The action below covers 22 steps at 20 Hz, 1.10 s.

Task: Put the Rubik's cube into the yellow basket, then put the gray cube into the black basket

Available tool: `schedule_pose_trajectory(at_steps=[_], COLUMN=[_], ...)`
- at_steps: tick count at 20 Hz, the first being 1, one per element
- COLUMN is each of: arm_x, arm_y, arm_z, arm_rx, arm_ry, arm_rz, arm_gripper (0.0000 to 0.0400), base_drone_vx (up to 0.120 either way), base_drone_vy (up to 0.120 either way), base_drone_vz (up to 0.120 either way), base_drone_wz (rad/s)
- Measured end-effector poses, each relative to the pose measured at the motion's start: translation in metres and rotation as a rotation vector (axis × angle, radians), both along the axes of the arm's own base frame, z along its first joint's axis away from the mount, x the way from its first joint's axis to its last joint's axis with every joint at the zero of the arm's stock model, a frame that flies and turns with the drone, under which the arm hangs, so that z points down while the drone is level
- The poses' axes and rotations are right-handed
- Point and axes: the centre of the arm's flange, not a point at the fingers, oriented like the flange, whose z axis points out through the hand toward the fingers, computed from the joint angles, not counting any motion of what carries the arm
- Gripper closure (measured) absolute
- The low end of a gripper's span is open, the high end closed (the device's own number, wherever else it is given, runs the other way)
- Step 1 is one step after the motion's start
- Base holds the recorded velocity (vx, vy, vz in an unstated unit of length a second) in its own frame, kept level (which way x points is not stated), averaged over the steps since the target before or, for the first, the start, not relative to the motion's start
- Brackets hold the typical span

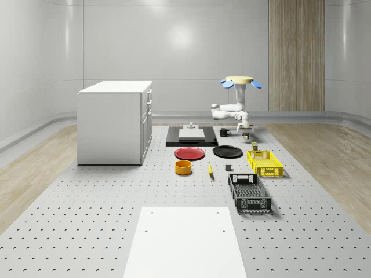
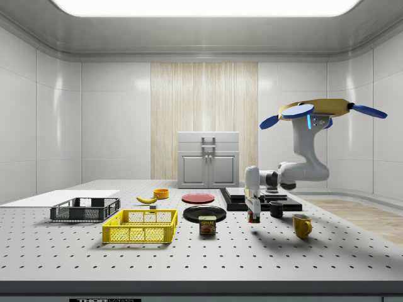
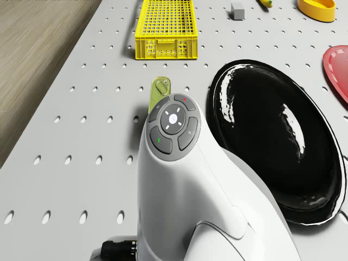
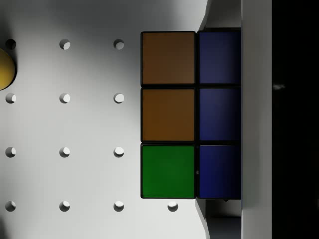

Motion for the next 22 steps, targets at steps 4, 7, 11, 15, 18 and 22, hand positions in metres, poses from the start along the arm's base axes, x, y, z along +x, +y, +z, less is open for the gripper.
schedule_pose_trajectory(at_steps=[4, 7, 11, 15, 18, 22], arm_x=[0.0, 0.0, 0.0, 0.0, 0.0, 0.0], arm_y=[0.0, 0.0, 0.0, 0.0, 0.0, 0.0], arm_z=[-0.007, -0.0095, -0.0111, -0.0118, -0.012, -0.0121], arm_rx=[0.0, 0.0, 0.0, 0.0, 0.0, 0.0], arm_ry=[0.0, 0.0, 0.0, 0.0, 0.0, 0.0], arm_rz=[0.0, 0.0, 0.0, 0.0, 0.0, 0.0], arm_gripper=[0.0075, 0.0075, 0.0075, 0.0075, 0.0075, 0.0075], base_drone_vx=[0.0, 0.0, 0.0, 0.0, 0.067, 0.12], base_drone_vy=[0.0, 0.0, 0.0, 0.11, 0.12, 0.12], base_drone_vz=[0.12, 0.12, 0.09, 0.0, 0.0, 0.0], base_drone_wz=[0.0, 0.0, 0.0, 0.0, 0.0, 0.0])
